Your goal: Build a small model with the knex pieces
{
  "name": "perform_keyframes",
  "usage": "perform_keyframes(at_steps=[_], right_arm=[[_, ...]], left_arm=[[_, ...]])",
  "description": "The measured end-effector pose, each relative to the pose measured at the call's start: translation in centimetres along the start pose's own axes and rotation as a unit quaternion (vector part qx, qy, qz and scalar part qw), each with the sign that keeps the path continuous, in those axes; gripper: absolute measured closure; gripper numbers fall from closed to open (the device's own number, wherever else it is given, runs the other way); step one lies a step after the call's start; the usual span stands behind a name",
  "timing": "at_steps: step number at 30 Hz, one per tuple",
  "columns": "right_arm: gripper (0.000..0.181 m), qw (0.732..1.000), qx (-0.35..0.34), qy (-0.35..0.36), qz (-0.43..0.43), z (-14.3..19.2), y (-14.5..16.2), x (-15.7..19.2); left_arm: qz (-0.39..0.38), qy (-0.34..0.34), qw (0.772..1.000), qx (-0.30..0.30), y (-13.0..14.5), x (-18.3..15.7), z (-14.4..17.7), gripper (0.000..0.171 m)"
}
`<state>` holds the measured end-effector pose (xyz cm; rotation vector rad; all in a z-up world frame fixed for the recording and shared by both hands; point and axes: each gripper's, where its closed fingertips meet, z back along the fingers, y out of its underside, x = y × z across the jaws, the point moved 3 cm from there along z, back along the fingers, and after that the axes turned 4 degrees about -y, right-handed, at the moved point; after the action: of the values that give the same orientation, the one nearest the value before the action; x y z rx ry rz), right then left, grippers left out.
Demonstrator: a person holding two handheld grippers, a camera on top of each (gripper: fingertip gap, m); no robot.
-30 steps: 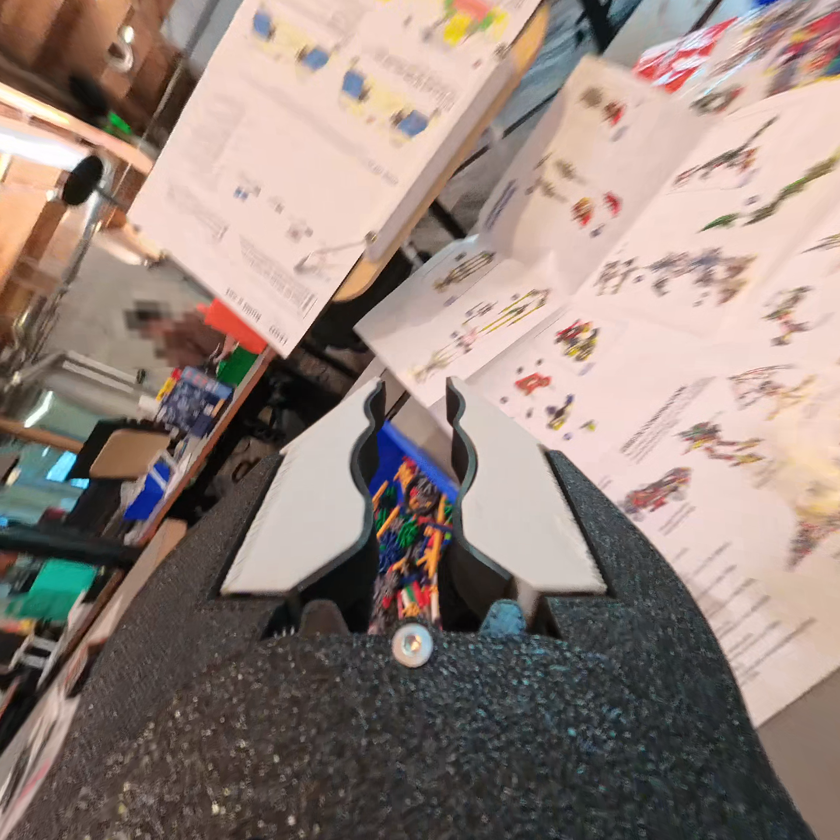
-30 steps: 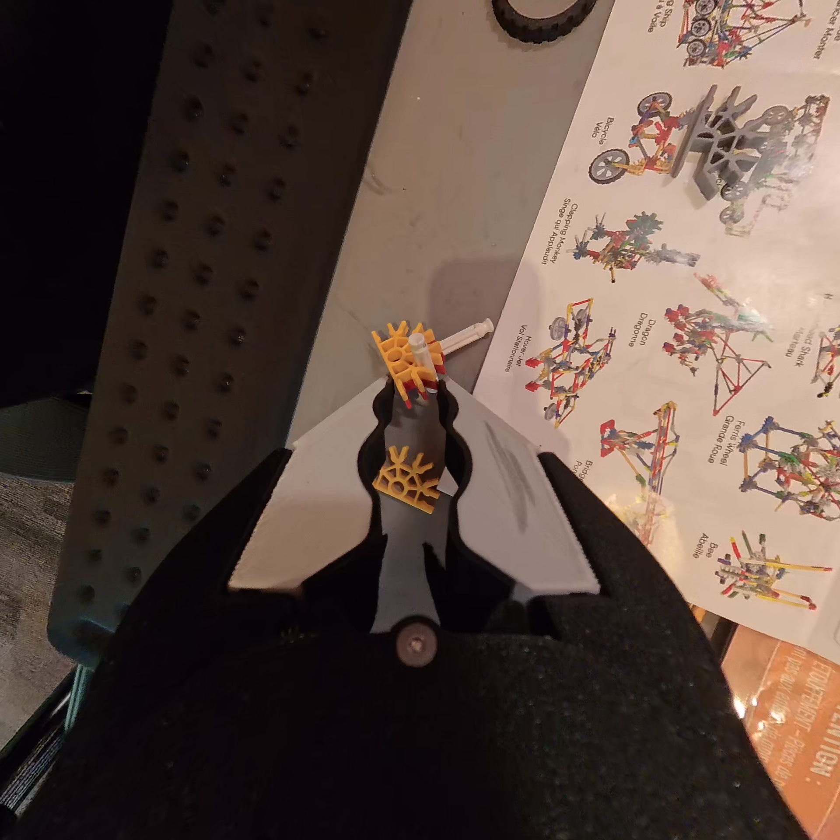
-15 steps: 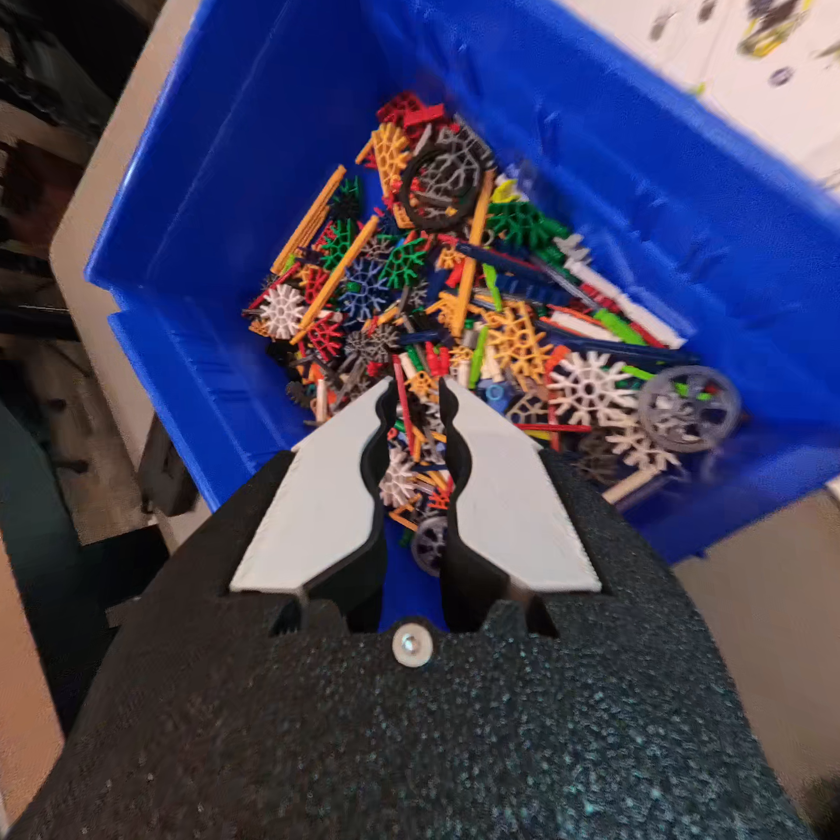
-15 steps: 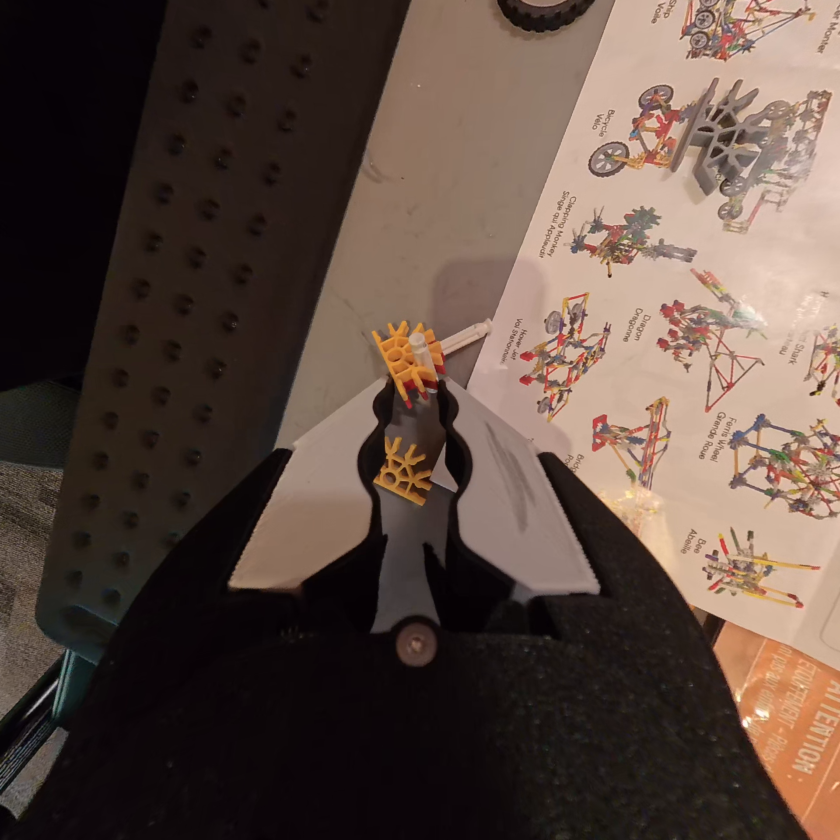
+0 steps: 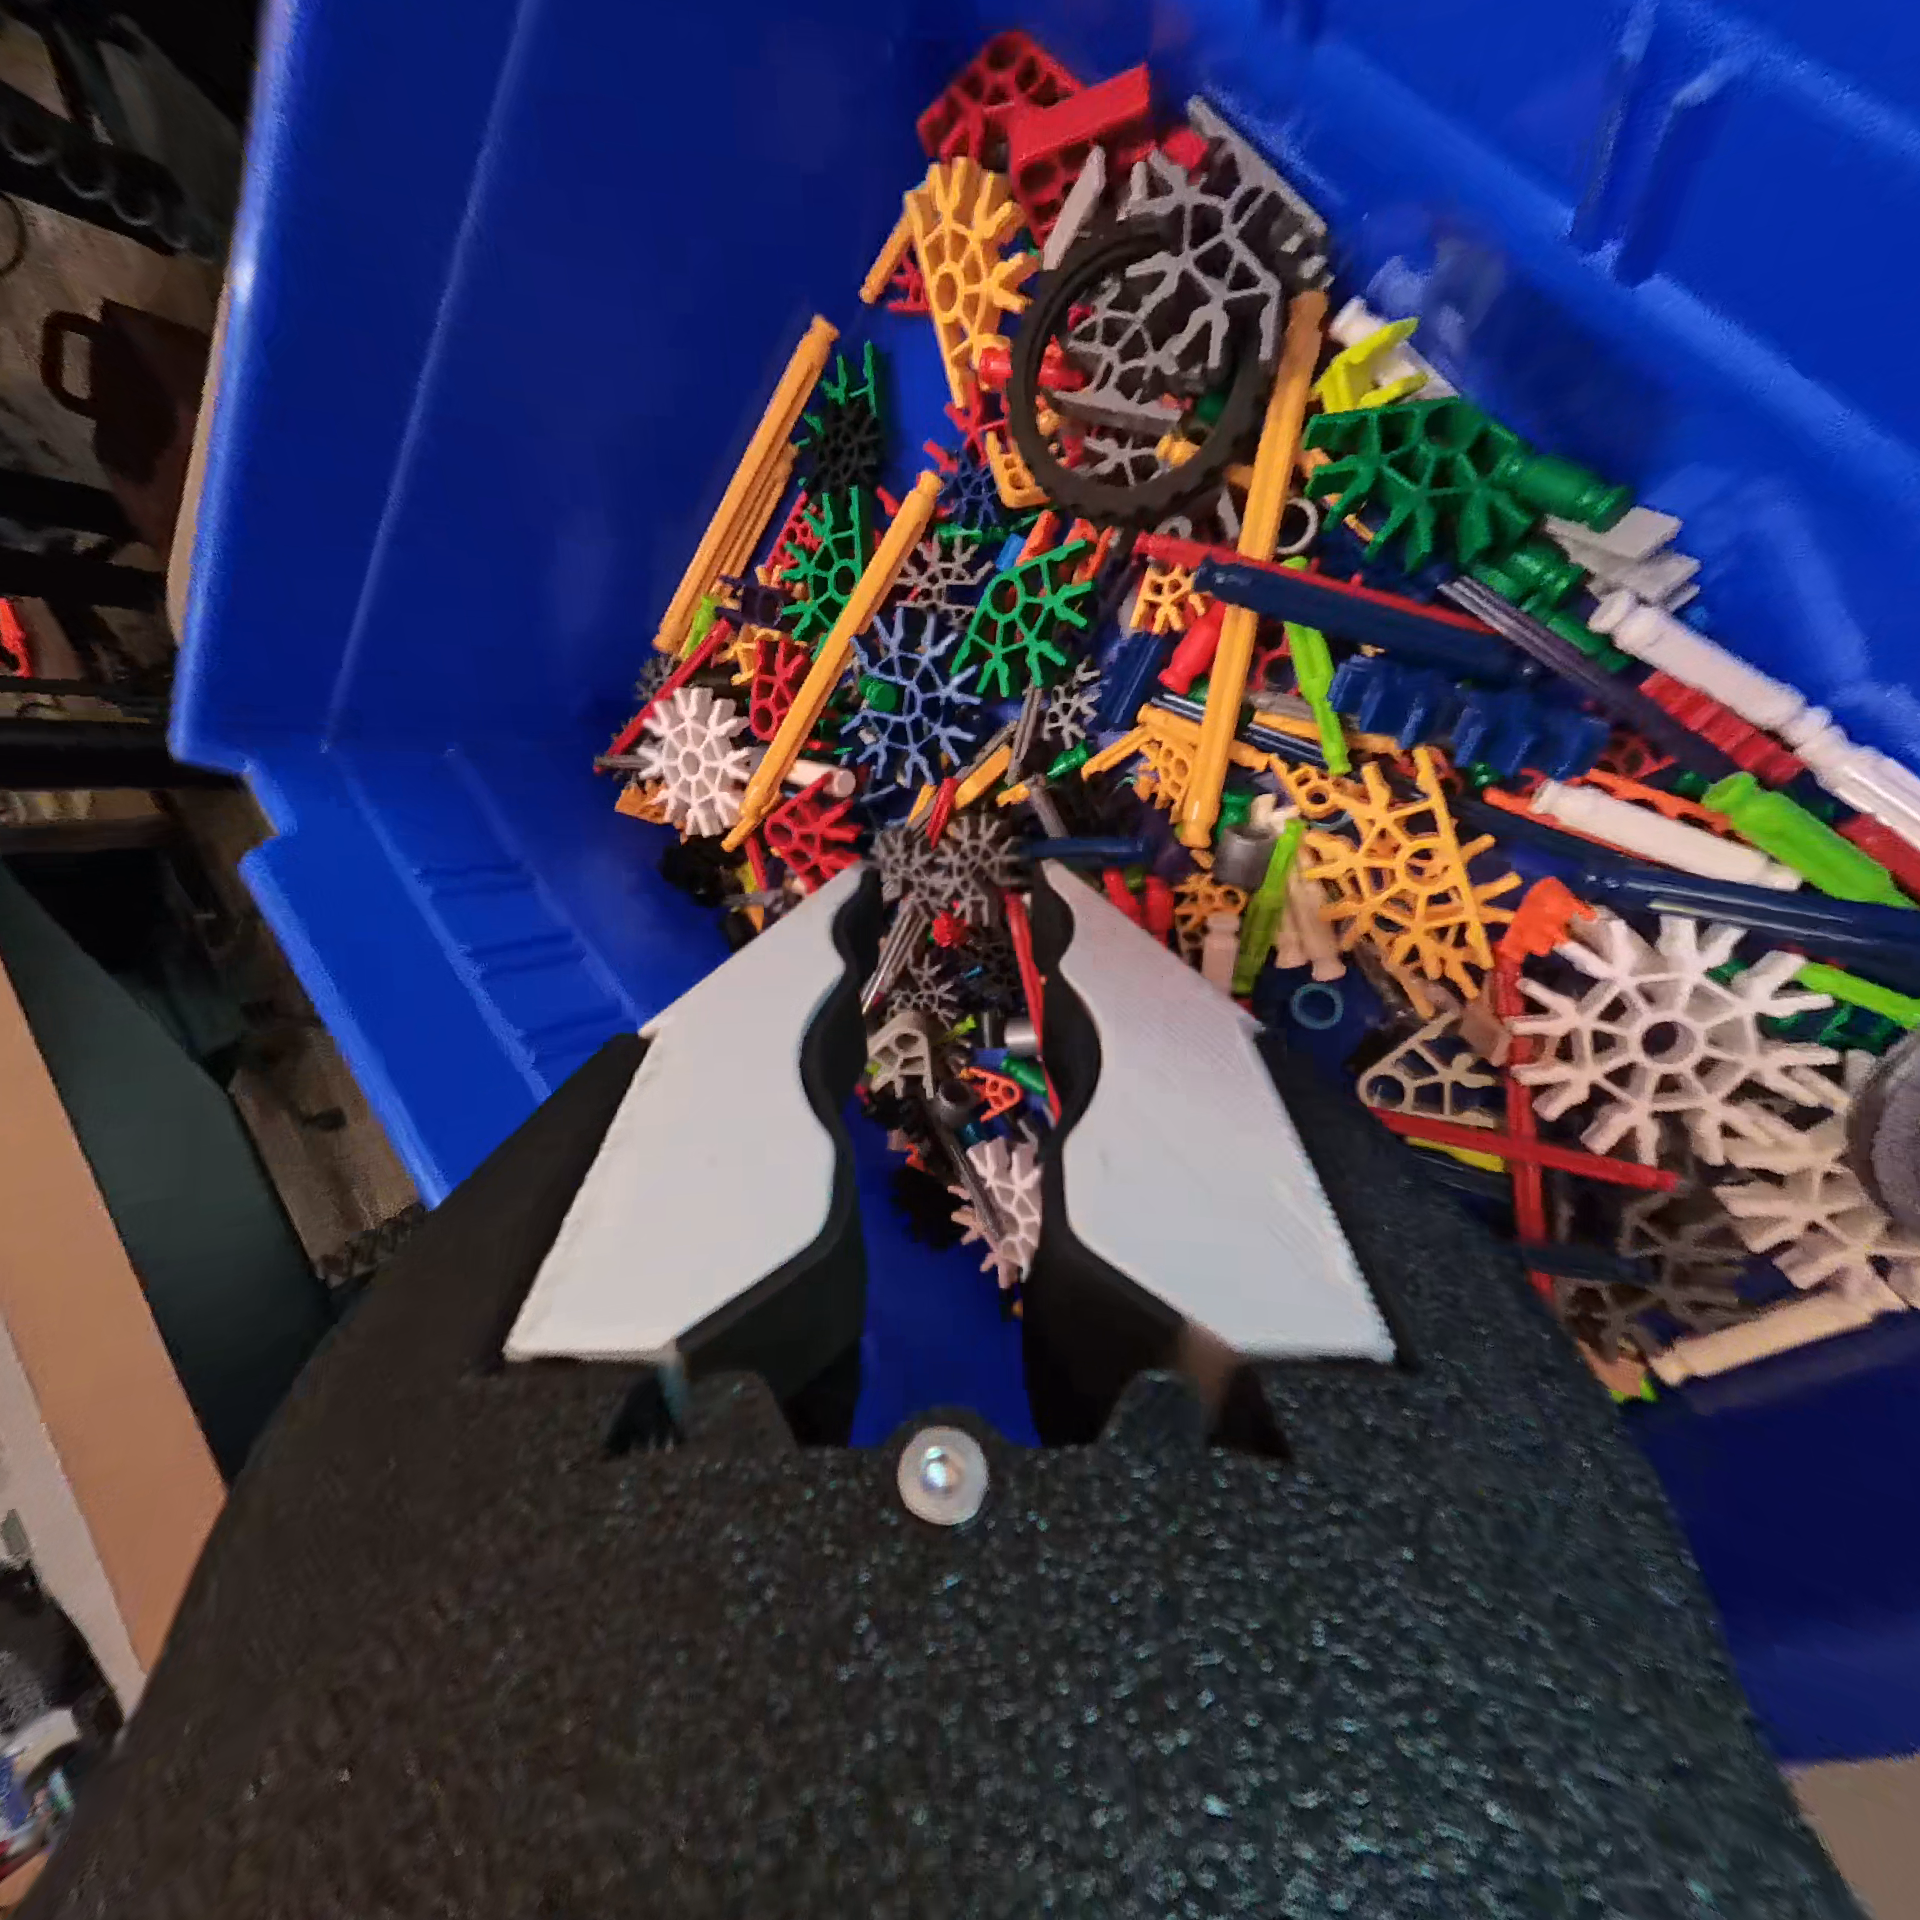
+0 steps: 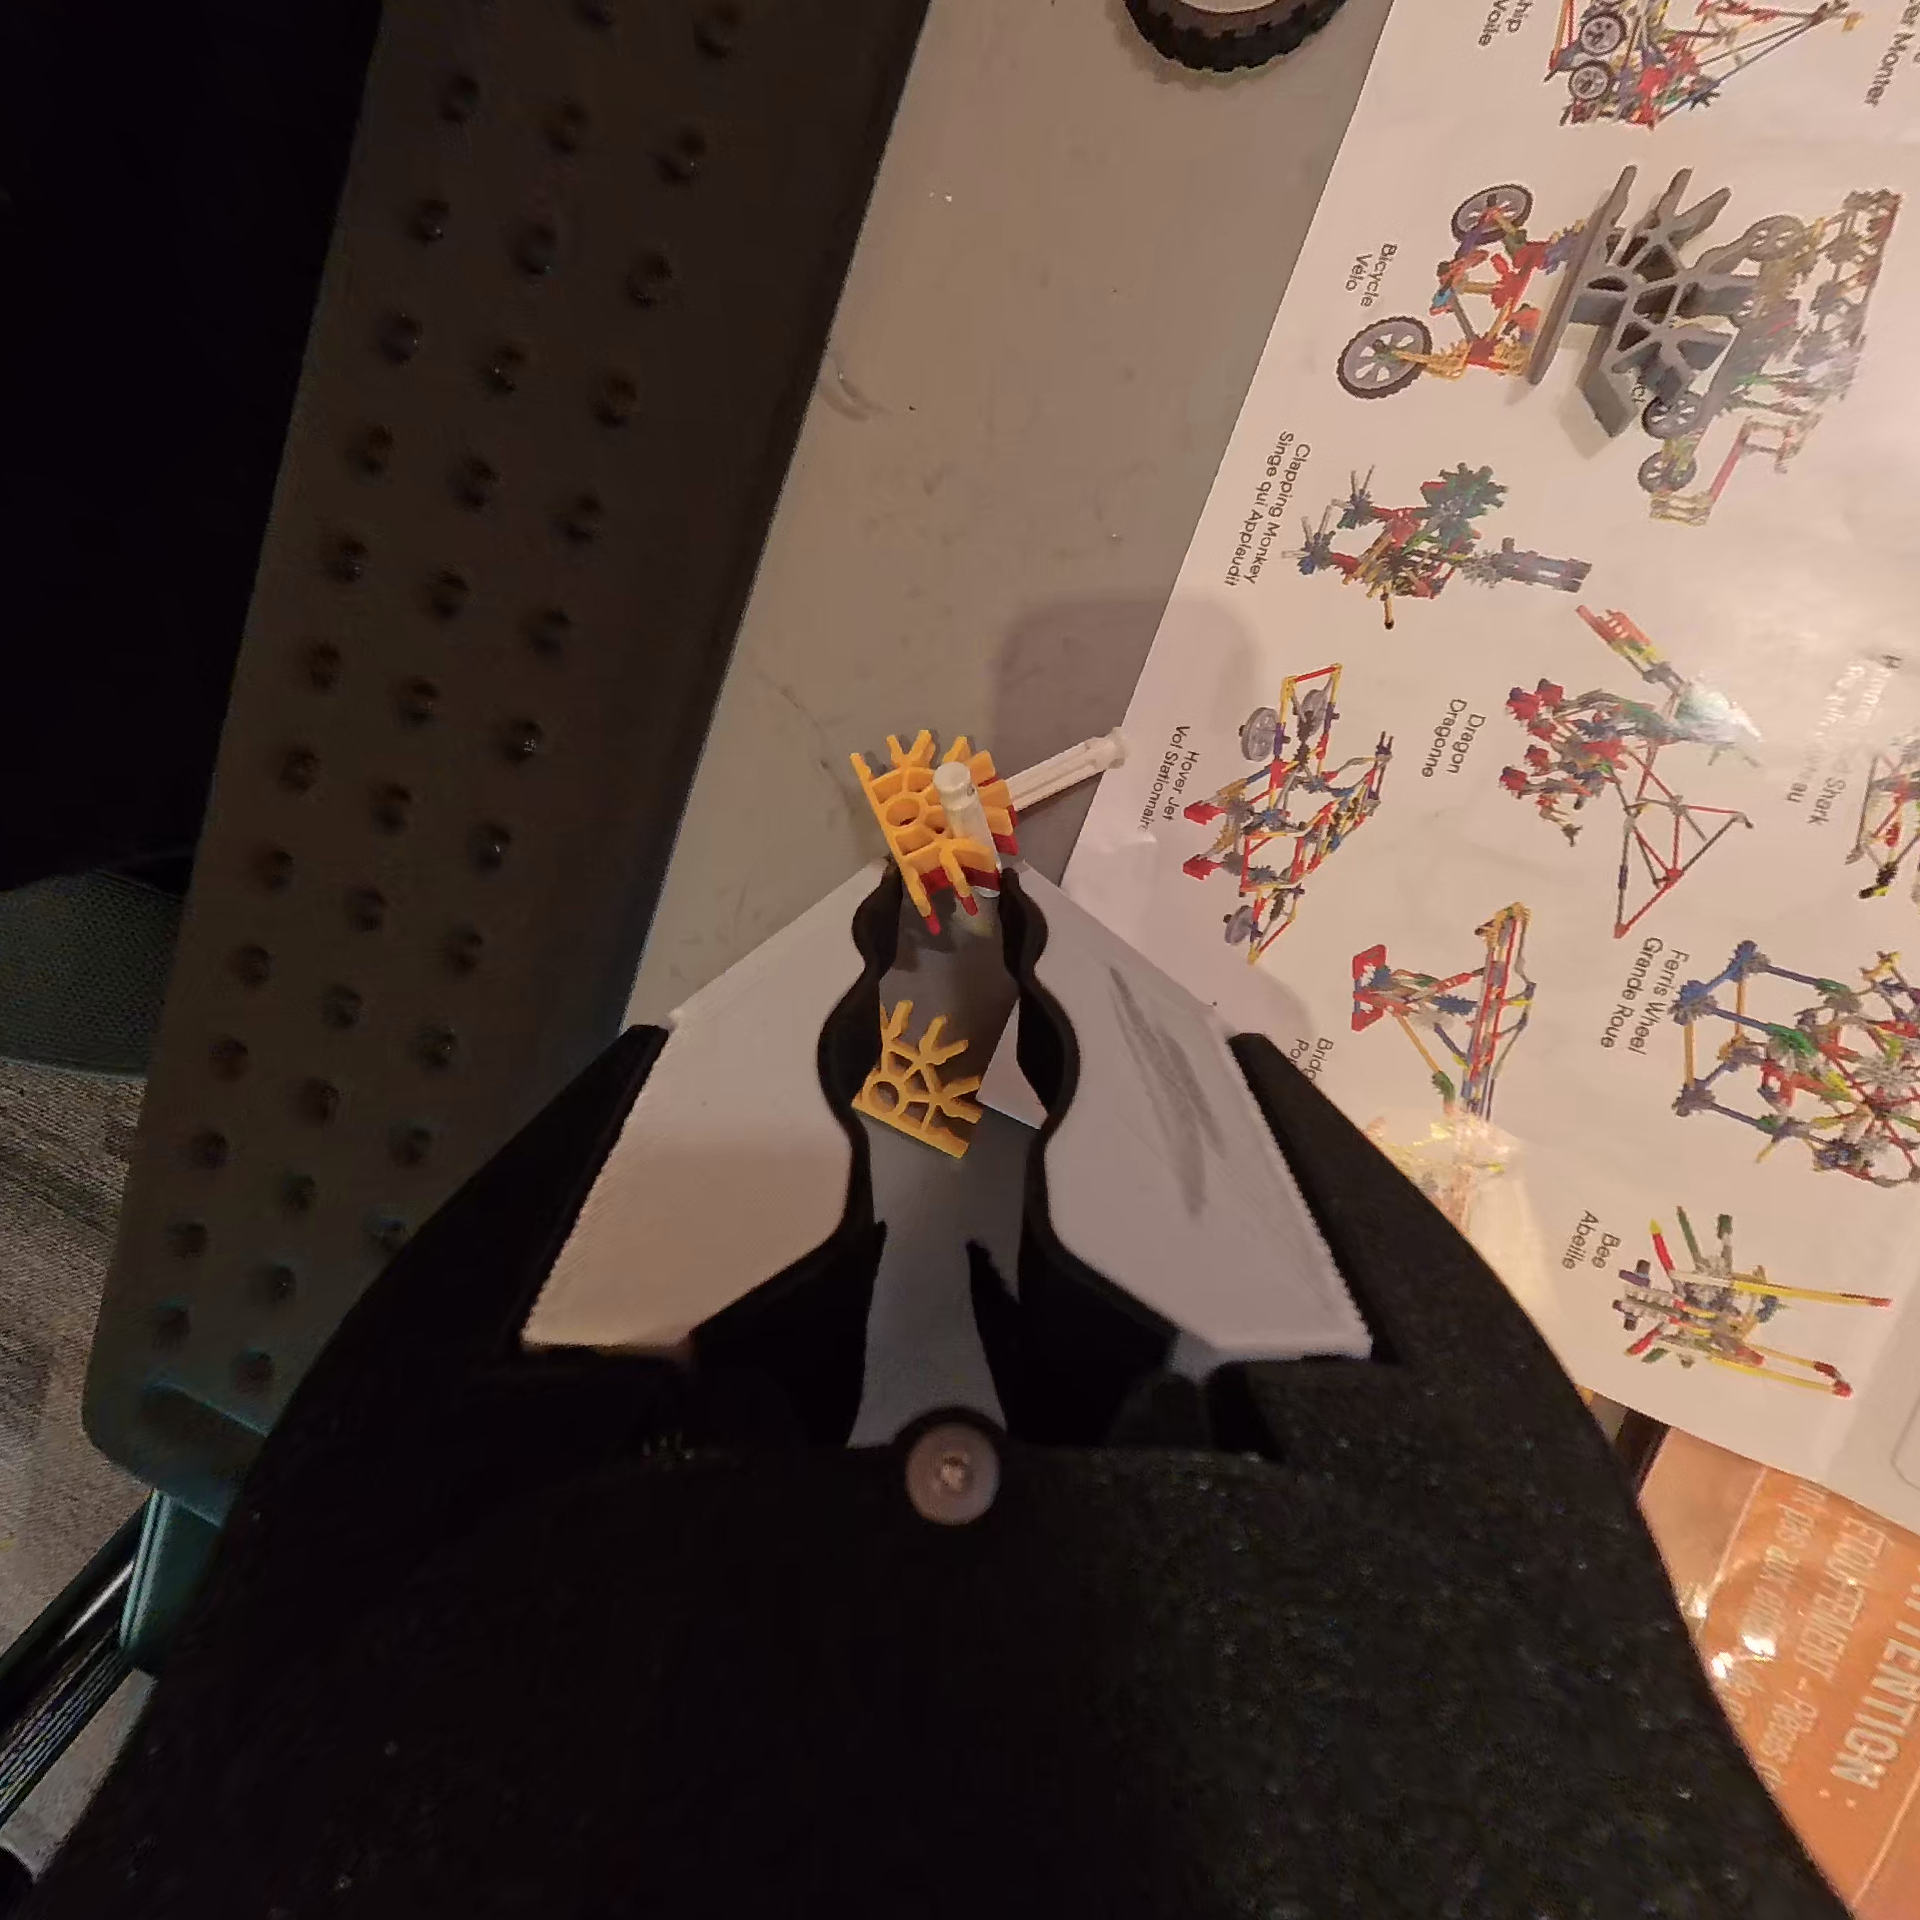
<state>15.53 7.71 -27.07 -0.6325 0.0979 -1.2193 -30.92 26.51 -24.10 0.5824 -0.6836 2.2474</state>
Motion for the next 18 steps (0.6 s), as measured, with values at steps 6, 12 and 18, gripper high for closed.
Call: perform_keyframes(at_steps=[6, 12, 18], right_arm=[[0.163, 1.000, 0.000, -0.002, -0.004, 0.0, 0.3, -0.2], [0.163, 1.000, -0.001, -0.004, -0.007, 0.0, 0.4, -0.2], [0.163, 1.000, -0.003, -0.005, -0.010, 0.0, 0.5, -0.3]], left_arm=[[-0.032, -0.002, 0.999, 0.020, -1.0, 0.2, -1.2, 0.142], [0.004, 0.022, 0.999, -0.023, -2.6, 0.9, -1.6, 0.141], [-0.006, 0.052, 0.998, -0.021, -2.9, -0.4, -3.7, 0.142]])
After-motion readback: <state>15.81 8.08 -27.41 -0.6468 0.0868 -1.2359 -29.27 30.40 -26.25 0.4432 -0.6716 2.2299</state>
